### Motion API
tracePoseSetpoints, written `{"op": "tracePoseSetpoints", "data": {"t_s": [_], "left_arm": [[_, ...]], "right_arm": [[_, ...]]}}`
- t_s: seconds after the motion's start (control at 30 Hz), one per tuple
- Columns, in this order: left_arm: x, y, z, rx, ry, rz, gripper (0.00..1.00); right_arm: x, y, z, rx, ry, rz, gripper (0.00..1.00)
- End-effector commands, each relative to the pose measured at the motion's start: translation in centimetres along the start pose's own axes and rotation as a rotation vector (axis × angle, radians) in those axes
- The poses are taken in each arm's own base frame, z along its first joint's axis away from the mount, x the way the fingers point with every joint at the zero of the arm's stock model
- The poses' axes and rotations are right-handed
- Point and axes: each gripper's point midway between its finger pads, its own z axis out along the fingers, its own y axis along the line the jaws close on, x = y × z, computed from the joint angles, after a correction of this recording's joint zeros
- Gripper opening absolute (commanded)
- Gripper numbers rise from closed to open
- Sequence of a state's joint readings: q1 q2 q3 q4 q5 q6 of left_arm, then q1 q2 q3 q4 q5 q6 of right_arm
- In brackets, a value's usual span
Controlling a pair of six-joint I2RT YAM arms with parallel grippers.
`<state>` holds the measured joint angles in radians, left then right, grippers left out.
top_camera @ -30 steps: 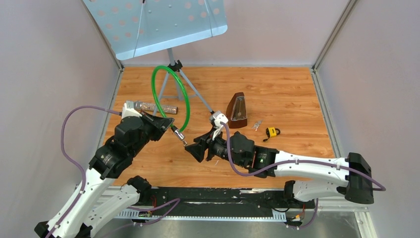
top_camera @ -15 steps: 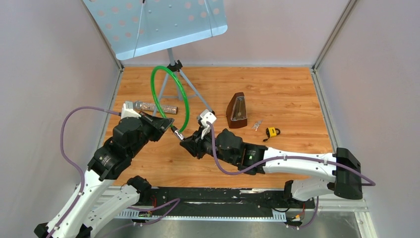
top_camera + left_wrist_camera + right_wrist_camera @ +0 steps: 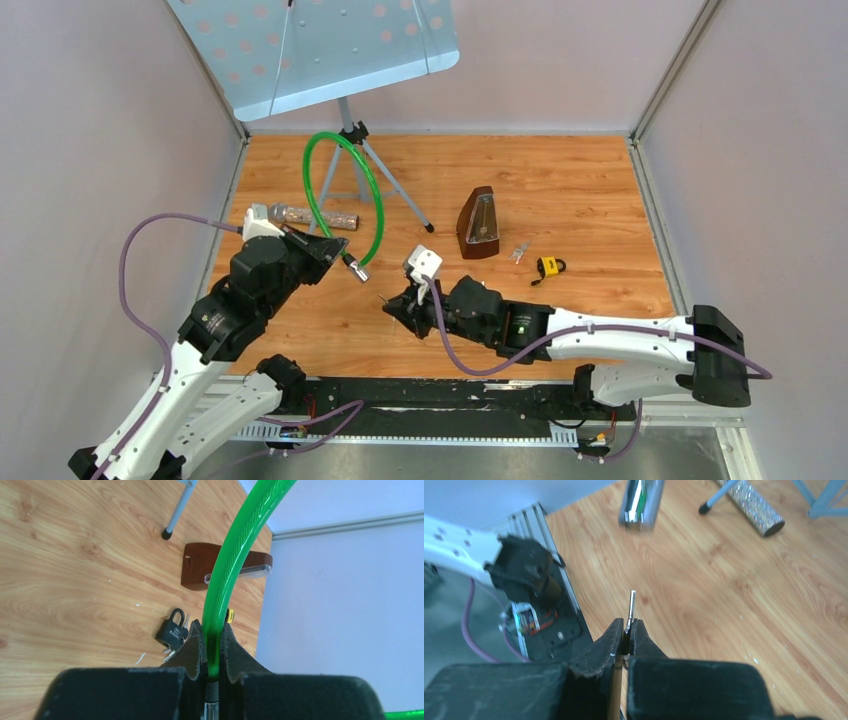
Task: Lock with the key
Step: Lock the lock, then place the lock at the center of the board.
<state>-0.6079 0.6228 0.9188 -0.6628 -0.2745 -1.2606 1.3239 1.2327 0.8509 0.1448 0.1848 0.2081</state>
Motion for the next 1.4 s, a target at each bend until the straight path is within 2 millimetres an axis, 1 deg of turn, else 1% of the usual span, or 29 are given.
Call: {"op": "tracePoseSetpoints", "data": {"t_s": [0.0,0.13,0.2,0.33,0.4,0.43,0.47,0.5,0.53,0.57,0.6,0.63,0.67,0.73,0.8,0.83,0.87,0.9,0.93,0.97,1.03,1.1,1.17,1.2,1.23,1.27,1.3,1.33,1.37], "left_arm": [[-2.6,-1.9,-0.5,0.057,-0.110,-0.009,0.00],[-2.2,-1.6,-0.1,0.045,-0.102,-0.003,0.00],[-1.7,-0.7,0.3,0.014,-0.085,0.013,0.00],[0.3,3.7,1.8,-0.118,-0.038,0.051,0.00],[2.0,7.3,2.7,-0.204,-0.001,0.071,0.00],[2.5,8.2,2.9,-0.228,0.010,0.069,0.00],[3.4,10.2,3.1,-0.277,0.031,0.078,0.00],[4.0,11.0,3.2,-0.295,0.047,0.073,0.00],[4.9,12.6,3.4,-0.328,0.073,0.081,0.00],[5.3,13.4,3.4,-0.346,0.084,0.078,0.00],[6.0,14.9,3.5,-0.378,0.100,0.084,0.00],[6.3,15.6,3.6,-0.391,0.104,0.085,0.00],[6.9,17.2,3.7,-0.430,0.112,0.092,0.00],[7.5,19.0,3.7,-0.475,0.116,0.090,0.00],[7.8,20.1,4.0,-0.492,0.111,0.097,0.00],[7.7,20.2,4.2,-0.488,0.103,0.104,0.00],[7.6,21.1,4.4,-0.516,0.090,0.120,0.00],[7.5,21.3,4.6,-0.522,0.081,0.128,0.00],[7.6,22.2,4.7,-0.556,0.079,0.148,0.00],[7.6,22.5,4.9,-0.567,0.078,0.153,0.00],[8.4,23.9,5.1,-0.629,0.108,0.180,0.00],[8.8,24.7,5.3,-0.662,0.127,0.192,0.04],[9.0,25.4,5.3,-0.688,0.131,0.198,0.14],[9.0,25.5,5.3,-0.694,0.128,0.196,0.21],[9.0,25.6,5.3,-0.697,0.129,0.196,0.25],[9.0,25.7,5.2,-0.700,0.126,0.194,0.35],[8.9,25.6,5.2,-0.697,0.119,0.192,0.49],[8.8,25.7,5.0,-0.702,0.115,0.192,0.55],[8.5,25.5,5.0,-0.696,0.101,0.191,0.63]], "right_arm": [[1.7,0.0,-2.2,-0.046,0.041,-0.071,0.00],[1.6,-0.2,-2.8,-0.032,0.032,-0.029,0.00],[1.5,-0.7,-2.9,-0.001,0.028,0.002,0.00],[1.1,-1.4,-3.0,0.054,0.006,0.075,0.00],[0.8,-1.6,-3.0,0.070,-0.006,0.100,0.00],[0.7,-1.7,-3.0,0.078,-0.011,0.108,0.00],[0.6,-1.8,-3.0,0.089,-0.017,0.115,0.00],[0.5,-1.9,-3.0,0.096,-0.021,0.121,0.00],[0.5,-2.0,-3.0,0.100,-0.023,0.126,0.00],[0.6,-2.1,-2.9,0.103,-0.024,0.128,0.00],[0.6,-2.2,-2.9,0.109,-0.025,0.132,0.00],[0.6,-2.3,-2.8,0.115,-0.025,0.137,0.00],[0.7,-2.3,-2.7,0.117,-0.023,0.142,0.00],[0.9,-2.4,-2.4,0.121,-0.018,0.157,0.00],[0.9,-2.3,-2.1,0.122,-0.015,0.171,0.00],[0.8,-2.2,-2.0,0.120,-0.018,0.181,0.00],[0.9,-2.3,-1.8,0.122,-0.021,0.190,0.00],[0.8,-2.3,-1.7,0.129,-0.025,0.201,0.00],[0.9,-2.5,-1.5,0.142,-0.025,0.215,0.00],[1.1,-2.8,-1.2,0.160,-0.022,0.229,0.00],[1.5,-3.4,-0.6,0.192,-0.016,0.266,0.00],[2.2,-3.7,0.0,0.210,-0.003,0.300,0.00],[2.8,-4.2,0.8,0.230,0.009,0.325,0.00],[3.2,-4.5,1.4,0.235,0.019,0.335,0.00],[3.5,-4.8,1.8,0.239,0.027,0.345,0.00],[3.9,-5.2,2.4,0.241,0.036,0.354,0.00],[4.0,-5.5,3.0,0.238,0.040,0.362,0.00],[4.2,-5.8,3.5,0.231,0.045,0.367,0.00],[4.5,-6.2,4.0,0.228,0.050,0.372,0.00]]}}
